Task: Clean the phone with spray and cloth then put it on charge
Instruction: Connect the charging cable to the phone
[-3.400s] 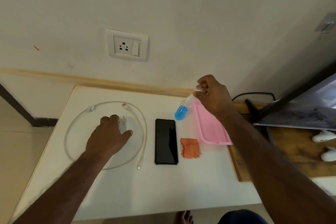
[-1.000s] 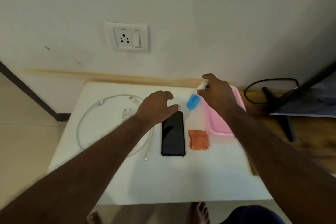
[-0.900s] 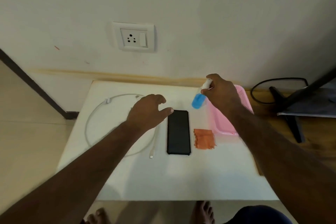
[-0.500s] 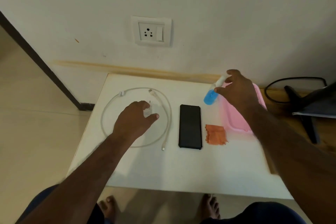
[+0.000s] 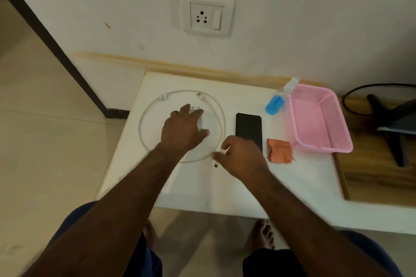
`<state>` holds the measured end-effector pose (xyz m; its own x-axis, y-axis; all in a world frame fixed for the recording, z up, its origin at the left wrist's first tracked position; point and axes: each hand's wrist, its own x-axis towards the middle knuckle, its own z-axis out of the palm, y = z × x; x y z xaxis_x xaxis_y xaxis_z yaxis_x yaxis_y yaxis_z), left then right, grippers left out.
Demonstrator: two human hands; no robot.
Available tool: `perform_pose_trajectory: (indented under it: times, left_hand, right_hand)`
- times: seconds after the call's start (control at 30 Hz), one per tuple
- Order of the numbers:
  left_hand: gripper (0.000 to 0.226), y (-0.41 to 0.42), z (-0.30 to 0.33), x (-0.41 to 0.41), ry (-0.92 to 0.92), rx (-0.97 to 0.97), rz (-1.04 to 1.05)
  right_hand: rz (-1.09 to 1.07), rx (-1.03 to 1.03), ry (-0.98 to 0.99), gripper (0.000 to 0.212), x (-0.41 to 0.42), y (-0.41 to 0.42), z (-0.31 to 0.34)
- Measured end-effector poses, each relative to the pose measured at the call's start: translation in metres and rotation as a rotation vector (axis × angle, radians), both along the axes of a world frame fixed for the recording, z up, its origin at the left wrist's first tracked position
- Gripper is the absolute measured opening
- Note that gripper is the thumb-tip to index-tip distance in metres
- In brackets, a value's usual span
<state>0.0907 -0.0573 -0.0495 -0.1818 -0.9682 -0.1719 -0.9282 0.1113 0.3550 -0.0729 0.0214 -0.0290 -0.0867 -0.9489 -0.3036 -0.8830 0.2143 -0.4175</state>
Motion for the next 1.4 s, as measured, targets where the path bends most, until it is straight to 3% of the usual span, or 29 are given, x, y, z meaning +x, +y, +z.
perform_pose_trajectory:
  times: [0.33, 0.53, 0.7, 0.83, 0.93, 1.03, 1.13, 1.23, 1.3, 1.4]
  left_hand:
    - [0.061, 0.001, 0.005, 0.004, 0.062, -0.056, 0.014]
    - [0.063, 0.000, 0.006, 0.004, -0.012, -0.029, 0.049]
    - [0.063, -0.004, 0.005, 0.007, 0.018, -0.017, 0.110]
    - [0.076, -0.014, 0.011, 0.015, 0.273, -0.094, 0.249]
    - [0.076, -0.024, 0.024, 0.022, 0.653, -0.103, 0.389]
    - [0.072, -0.030, 0.034, 0.028, 1.098, 0.008, 0.523]
    - [0.062, -0.034, 0.037, 0.030, 1.280, 0.054, 0.543]
    - [0.075, -0.033, 0.034, 0.033, 1.218, 0.025, 0.508]
    - [0.081, -0.034, 0.030, 0.038, 0.973, -0.041, 0.413]
    - [0.074, -0.035, 0.025, 0.048, 0.550, -0.040, 0.267]
  right_hand:
    - [-0.054, -0.002, 0.047, 0.050, 0.021, 0.003, -0.019]
    - [-0.078, -0.153, 0.094, 0.034, 0.017, -0.025, -0.010]
    - [-0.049, -0.139, 0.152, 0.031, 0.014, -0.061, -0.011]
    - [-0.023, -0.199, 0.141, 0.031, 0.016, -0.092, -0.010]
    - [0.015, -0.233, 0.114, 0.038, 0.020, -0.113, -0.007]
    - [0.030, -0.215, 0.149, 0.035, 0.027, -0.130, -0.008]
    - [0.046, -0.176, 0.192, 0.027, 0.032, -0.137, -0.013]
    - [0.066, -0.174, 0.214, 0.023, 0.033, -0.136, -0.017]
    - [0.074, -0.174, 0.227, 0.020, 0.034, -0.133, -0.018]
    - [0.120, -0.153, 0.235, 0.017, 0.037, -0.123, -0.018]
